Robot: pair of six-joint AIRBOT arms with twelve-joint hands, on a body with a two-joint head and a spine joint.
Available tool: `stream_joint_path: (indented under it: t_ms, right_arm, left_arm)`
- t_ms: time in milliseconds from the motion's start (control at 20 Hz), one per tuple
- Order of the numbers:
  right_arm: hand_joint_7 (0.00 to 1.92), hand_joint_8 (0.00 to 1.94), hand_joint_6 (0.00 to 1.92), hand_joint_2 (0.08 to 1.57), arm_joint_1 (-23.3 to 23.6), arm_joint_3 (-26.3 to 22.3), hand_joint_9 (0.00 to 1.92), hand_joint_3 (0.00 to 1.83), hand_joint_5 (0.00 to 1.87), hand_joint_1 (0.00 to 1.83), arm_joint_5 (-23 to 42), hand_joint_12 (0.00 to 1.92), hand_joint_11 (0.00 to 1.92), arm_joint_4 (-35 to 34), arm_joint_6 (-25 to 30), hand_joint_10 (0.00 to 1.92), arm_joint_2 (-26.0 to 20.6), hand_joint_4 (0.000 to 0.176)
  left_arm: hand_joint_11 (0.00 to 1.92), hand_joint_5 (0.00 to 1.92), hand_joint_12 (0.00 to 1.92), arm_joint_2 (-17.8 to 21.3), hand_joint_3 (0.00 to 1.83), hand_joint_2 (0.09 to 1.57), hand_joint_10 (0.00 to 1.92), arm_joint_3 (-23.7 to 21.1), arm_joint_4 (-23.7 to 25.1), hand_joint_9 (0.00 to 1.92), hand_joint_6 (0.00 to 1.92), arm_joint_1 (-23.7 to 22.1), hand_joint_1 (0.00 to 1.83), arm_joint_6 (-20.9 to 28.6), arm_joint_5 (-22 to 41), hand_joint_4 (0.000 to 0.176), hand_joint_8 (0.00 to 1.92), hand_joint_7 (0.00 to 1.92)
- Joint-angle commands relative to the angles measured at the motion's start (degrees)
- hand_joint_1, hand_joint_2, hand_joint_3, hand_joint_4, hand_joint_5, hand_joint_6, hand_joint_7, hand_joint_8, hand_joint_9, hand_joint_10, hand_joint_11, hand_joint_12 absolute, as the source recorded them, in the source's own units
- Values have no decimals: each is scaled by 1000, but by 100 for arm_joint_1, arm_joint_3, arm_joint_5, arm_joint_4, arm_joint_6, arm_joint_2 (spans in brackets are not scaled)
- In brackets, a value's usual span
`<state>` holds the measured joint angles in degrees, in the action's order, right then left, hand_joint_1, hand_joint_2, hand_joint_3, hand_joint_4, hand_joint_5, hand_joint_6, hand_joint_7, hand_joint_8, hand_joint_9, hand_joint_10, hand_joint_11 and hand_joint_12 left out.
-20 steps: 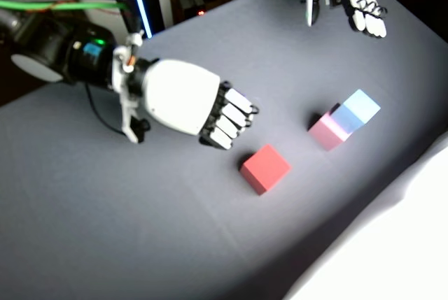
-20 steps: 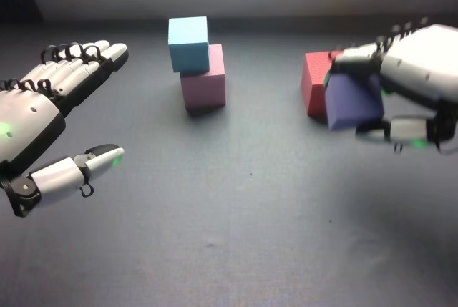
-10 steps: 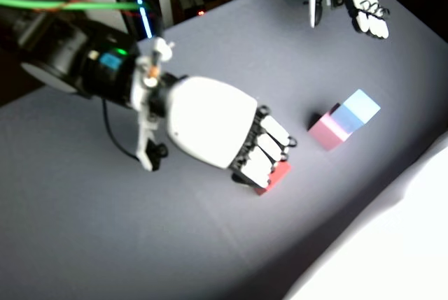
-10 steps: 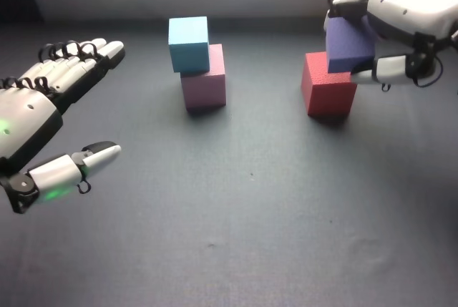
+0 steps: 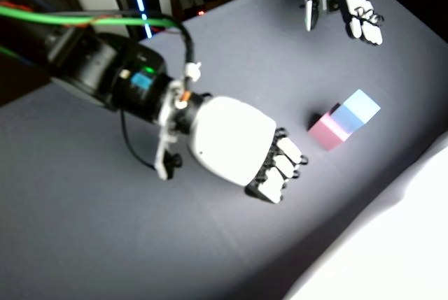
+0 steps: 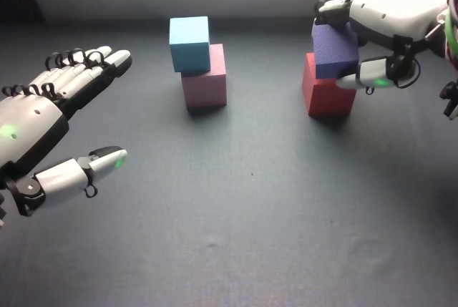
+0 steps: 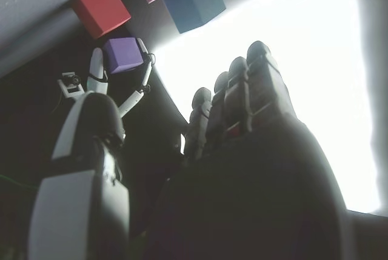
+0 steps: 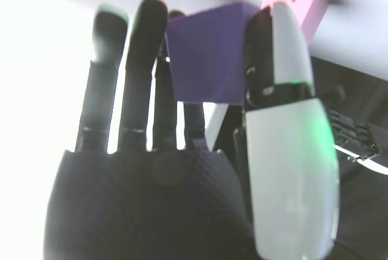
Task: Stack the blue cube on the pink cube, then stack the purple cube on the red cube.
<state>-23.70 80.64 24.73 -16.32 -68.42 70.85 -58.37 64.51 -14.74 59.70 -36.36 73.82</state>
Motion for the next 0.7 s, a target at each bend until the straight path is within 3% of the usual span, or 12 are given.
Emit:
stream_joint_path:
  t_ms: [0, 150, 200, 250, 300, 350, 400, 450, 550, 600, 650]
  right_arm:
    - [690, 1479, 1481, 1299, 86, 32, 734, 0, 640, 1116, 656, 1578, 529, 15, -12, 1097, -35, 13]
    - [673, 1507, 1490, 1306, 85, 54, 684, 1, 629, 1108, 644, 1613, 467, 14, -12, 1113, 0, 15]
    - [655, 1416, 1470, 1279, 85, 86, 707, 4, 620, 1261, 607, 1556, 471, -7, -12, 1491, 27, 0]
    - [726, 1465, 1476, 1292, 85, 129, 717, 2, 591, 1162, 566, 1672, 579, -39, -12, 1346, 62, 0]
    - [768, 1499, 1474, 1300, 85, 183, 768, 1, 526, 1171, 521, 1830, 722, -84, -12, 1466, 104, 0]
    - [703, 1467, 859, 1270, 85, 231, 652, 0, 411, 1263, 469, 1880, 615, -123, -12, 1442, 140, 0]
    - [525, 845, 463, 1254, 84, 283, 507, 0, 398, 1081, 415, 1845, 426, -165, -12, 1300, 181, 0]
    - [532, 500, 254, 1248, 84, 315, 456, 0, 408, 1011, 382, 1830, 353, -189, -12, 1225, 210, 0]
    - [424, 143, 71, 1251, 84, 326, 349, 0, 280, 939, 360, 1833, 206, -214, -12, 1147, 219, 0]
    - [373, 93, 46, 1261, 84, 326, 301, 3, 244, 915, 359, 1826, 177, -222, -12, 1129, 219, 0]
    - [297, 37, 25, 1281, 84, 323, 187, 3, 221, 896, 358, 1674, 35, -224, -12, 911, 217, 0]
  left_arm:
    - [4, 40, 5, -8, 1, 1302, 0, 36, 9, 0, 0, -20, 741, 25, 715, 62, 0, 0]
    - [3, 38, 11, -29, 1, 1298, 0, 47, 6, 0, 0, -10, 705, 42, 715, 84, 0, 0]
    - [1, 37, 11, -35, 2, 1303, 0, 51, 5, 0, 0, -10, 705, 46, 718, 76, 0, 0]
    - [0, 38, 11, -38, 2, 1302, 0, 53, 5, 0, 0, -10, 704, 47, 718, 76, 0, 0]
    - [0, 41, 2, -43, 0, 1300, 0, 53, 3, 0, 1, -8, 723, 49, 718, 77, 0, 0]
    - [0, 39, 0, -46, 0, 1298, 0, 51, 3, 0, 1, -4, 722, 56, 716, 83, 0, 0]
    - [0, 39, 0, -51, 0, 1298, 0, 54, 3, 0, 0, 3, 710, 72, 716, 88, 0, 0]
    - [0, 38, 0, -55, 0, 1299, 0, 60, 3, 0, 0, 5, 696, 81, 717, 88, 0, 0]
    - [0, 36, 0, -56, 1, 1302, 0, 61, 3, 0, 0, 5, 678, 81, 717, 95, 0, 0]
    - [0, 32, 0, -56, 1, 1302, 0, 61, 3, 0, 0, 5, 663, 81, 723, 102, 0, 0]
    - [0, 33, 0, -55, 1, 1301, 0, 59, 3, 0, 0, 6, 663, 81, 726, 106, 0, 0]
